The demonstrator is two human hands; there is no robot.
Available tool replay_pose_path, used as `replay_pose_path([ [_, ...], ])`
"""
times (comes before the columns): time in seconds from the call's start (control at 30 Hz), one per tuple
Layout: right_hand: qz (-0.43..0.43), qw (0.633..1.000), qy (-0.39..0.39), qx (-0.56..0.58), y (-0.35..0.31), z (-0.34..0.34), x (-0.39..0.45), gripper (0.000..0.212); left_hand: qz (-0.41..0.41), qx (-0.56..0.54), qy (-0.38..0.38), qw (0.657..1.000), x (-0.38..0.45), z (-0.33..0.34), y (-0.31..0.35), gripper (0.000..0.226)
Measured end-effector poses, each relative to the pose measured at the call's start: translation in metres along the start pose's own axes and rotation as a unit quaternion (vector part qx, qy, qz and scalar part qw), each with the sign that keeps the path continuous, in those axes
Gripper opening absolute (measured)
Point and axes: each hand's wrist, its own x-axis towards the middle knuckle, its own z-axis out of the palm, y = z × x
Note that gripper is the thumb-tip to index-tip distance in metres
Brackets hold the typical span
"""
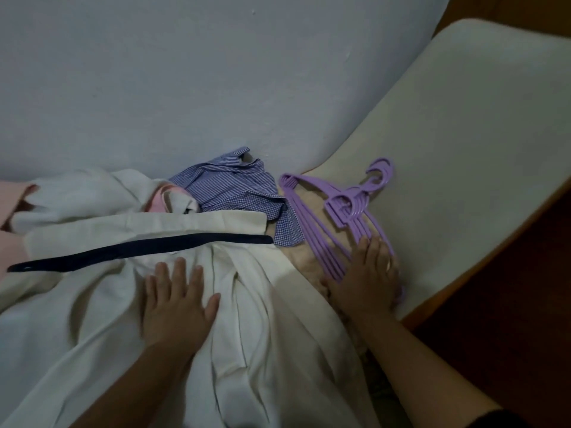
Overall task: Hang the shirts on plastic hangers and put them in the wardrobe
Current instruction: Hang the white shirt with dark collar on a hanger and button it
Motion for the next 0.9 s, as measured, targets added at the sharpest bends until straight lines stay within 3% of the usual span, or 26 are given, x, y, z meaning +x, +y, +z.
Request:
replay_pose_path([
  [0.3, 0.056, 0.998, -0.02, 0.011, -0.014, -0.007, 0.003, 0.106, 0.008, -0.011, -0.022, 1.0, 0.003, 0.0, -0.003, 0.075],
  [0.5, 0.109, 0.981, 0.044, 0.153, -0.028, -0.037, -0.006, 0.105, 0.027, -0.004, -0.018, 0.999, -0.005, -0.022, -0.014, 0.09],
  [0.63, 0.074, 0.971, 0.053, 0.223, -0.049, -0.051, -0.015, 0.1, 0.037, -0.044, -0.017, 0.998, -0.014, -0.057, -0.028, 0.096],
  [0.77, 0.014, 0.963, -0.073, 0.259, -0.072, -0.063, -0.032, 0.107, 0.017, -0.043, 0.007, 0.999, -0.027, -0.089, -0.061, 0.094],
  [0.9, -0.082, 0.945, -0.214, 0.235, -0.083, -0.07, -0.048, 0.112, -0.067, -0.095, 0.051, 0.992, -0.039, -0.113, -0.101, 0.082],
])
